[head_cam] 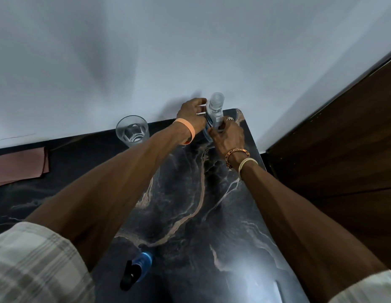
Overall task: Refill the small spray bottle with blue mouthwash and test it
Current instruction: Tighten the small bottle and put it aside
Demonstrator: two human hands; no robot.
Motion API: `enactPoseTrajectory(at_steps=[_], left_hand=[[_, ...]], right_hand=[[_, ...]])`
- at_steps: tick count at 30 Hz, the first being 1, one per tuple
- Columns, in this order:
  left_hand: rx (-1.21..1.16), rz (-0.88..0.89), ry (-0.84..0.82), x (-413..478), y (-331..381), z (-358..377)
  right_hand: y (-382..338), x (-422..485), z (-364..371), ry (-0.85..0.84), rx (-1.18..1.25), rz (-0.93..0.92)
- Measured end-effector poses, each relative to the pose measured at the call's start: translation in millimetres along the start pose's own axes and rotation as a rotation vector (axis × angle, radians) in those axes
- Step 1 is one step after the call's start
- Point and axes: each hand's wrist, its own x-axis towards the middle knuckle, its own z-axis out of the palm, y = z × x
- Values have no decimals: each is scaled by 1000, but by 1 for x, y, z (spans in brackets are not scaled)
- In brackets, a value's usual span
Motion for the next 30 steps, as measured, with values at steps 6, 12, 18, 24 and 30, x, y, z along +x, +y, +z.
enactPoseTrajectory(at_steps=[6, 12, 18, 24, 30], left_hand=[[21, -31, -7, 6, -12, 1], [47, -29, -31, 7, -17, -2], [123, 12, -55, -7, -22, -12], [101, 81, -37, -52, -26, -47], [11, -2, 41, -108, -38, -88]], right_hand=[[3, 0, 2, -16, -28, 19], [2, -2, 2, -59, -41, 37], [5, -12, -3, -78, -24, 74], [18, -48, -24, 7, -87, -23], [27, -99, -33, -76, -130, -138]])
